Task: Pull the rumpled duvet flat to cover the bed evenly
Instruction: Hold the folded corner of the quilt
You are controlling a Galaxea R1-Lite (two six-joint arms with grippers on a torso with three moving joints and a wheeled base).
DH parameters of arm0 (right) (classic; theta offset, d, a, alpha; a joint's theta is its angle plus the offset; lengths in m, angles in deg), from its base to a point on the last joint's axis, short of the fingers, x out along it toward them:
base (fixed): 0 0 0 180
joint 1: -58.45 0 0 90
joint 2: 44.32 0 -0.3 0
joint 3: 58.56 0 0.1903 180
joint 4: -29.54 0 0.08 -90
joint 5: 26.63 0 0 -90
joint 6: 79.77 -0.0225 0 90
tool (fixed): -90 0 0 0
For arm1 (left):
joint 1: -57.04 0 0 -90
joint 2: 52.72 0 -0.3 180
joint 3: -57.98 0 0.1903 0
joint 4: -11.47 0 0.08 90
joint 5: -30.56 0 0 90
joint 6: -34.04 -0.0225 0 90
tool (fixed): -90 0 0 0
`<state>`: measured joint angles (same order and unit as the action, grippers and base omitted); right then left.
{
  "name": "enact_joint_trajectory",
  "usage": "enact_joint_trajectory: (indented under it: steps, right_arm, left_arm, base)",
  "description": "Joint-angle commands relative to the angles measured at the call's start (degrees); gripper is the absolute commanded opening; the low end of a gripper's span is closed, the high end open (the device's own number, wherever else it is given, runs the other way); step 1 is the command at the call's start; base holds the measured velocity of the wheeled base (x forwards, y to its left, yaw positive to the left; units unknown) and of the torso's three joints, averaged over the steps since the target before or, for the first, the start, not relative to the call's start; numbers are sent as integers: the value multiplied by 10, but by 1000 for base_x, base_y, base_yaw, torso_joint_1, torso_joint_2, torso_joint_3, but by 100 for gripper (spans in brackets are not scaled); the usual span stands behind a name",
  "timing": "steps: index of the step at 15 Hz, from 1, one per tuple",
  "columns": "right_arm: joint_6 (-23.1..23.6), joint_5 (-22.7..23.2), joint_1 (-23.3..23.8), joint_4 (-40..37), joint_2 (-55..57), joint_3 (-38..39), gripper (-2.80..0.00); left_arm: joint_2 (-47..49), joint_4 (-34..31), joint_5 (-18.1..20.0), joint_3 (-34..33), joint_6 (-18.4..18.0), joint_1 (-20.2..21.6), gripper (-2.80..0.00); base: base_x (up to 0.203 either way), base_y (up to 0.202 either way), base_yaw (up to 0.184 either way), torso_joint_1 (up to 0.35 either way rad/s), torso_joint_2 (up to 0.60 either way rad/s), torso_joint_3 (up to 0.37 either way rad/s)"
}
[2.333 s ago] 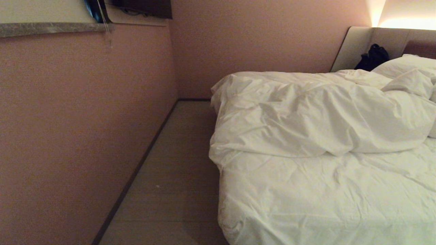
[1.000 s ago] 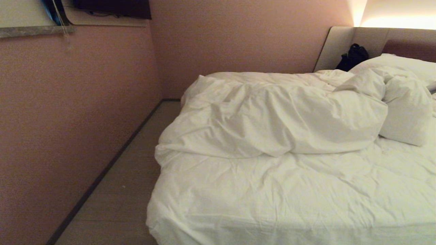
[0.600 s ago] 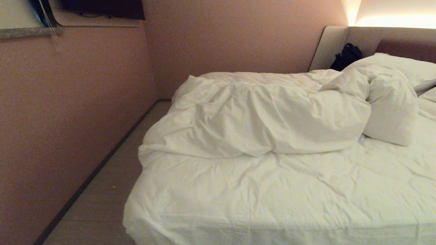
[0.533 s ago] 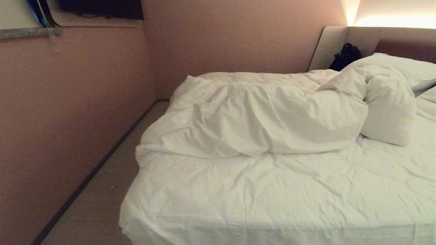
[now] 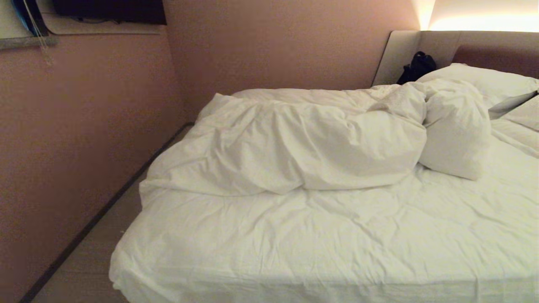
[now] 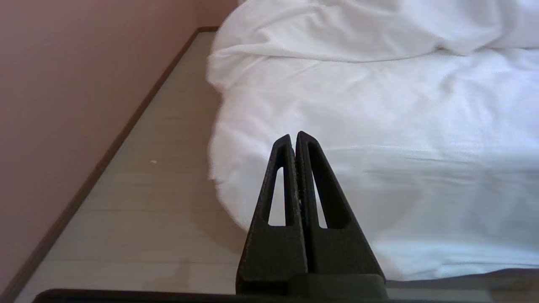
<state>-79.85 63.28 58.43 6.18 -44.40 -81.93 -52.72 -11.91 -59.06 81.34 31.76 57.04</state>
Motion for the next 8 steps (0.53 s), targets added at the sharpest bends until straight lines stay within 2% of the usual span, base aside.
enact_joint_trajectory:
  steps: [1, 8]
  right_arm:
    - [0, 0, 0, 0, 1, 0, -280]
    - [0, 0, 0, 0, 1, 0, -280]
  left_arm:
    - [0, 0, 1, 0, 1, 0, -280]
    - [0, 0, 0, 0, 1, 0, -280]
  base:
    - [0, -105, -4, -2, 2, -2]
    - [0, 0, 0, 0, 0, 0]
